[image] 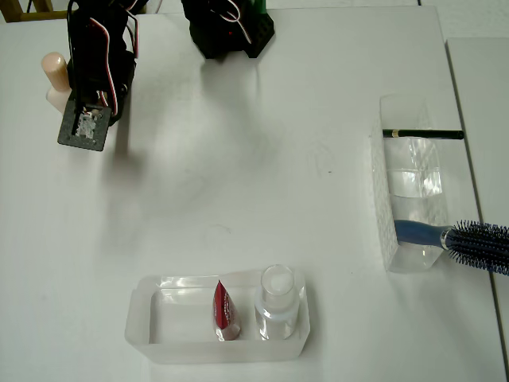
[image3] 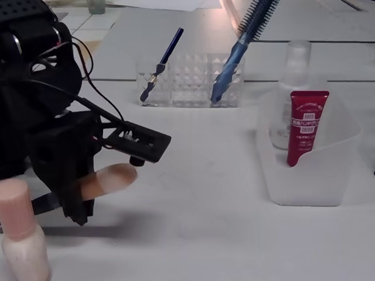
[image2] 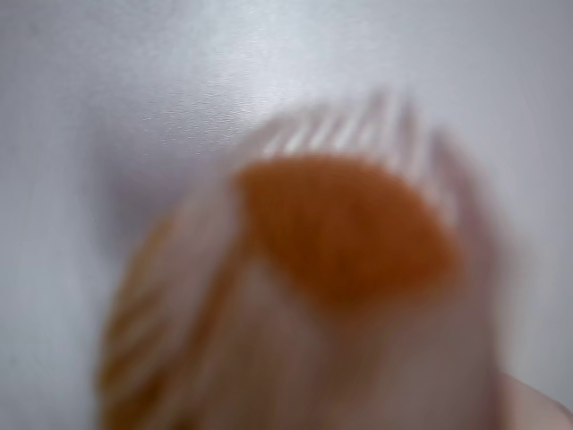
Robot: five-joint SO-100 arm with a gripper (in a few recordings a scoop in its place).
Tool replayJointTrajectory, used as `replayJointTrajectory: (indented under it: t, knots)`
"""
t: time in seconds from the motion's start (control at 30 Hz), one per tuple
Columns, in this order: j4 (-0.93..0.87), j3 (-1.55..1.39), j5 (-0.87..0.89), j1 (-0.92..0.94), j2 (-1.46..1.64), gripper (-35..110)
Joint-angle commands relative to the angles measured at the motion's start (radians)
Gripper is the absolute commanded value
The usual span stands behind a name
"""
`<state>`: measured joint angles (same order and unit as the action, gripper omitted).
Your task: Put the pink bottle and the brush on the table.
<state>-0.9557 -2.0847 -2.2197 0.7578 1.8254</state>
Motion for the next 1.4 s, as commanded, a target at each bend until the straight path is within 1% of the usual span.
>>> replayJointTrajectory:
  t: [0.0, 0.6, 0.8, 1.1, 1.37]
  knots:
    - [0.052, -0.034, -0.006, -0.018, 0.005, 0]
    - [0.115, -0.046, 0.006, -0.037, -0.094, 1]
    - [0.161, -0.044, 0.005, -0.037, -0.144, 2]
    - [0.187, -0.005, 0.012, -0.037, -0.192, 14]
    - [0.202, -0.006, 0.006, -0.037, -0.192, 19]
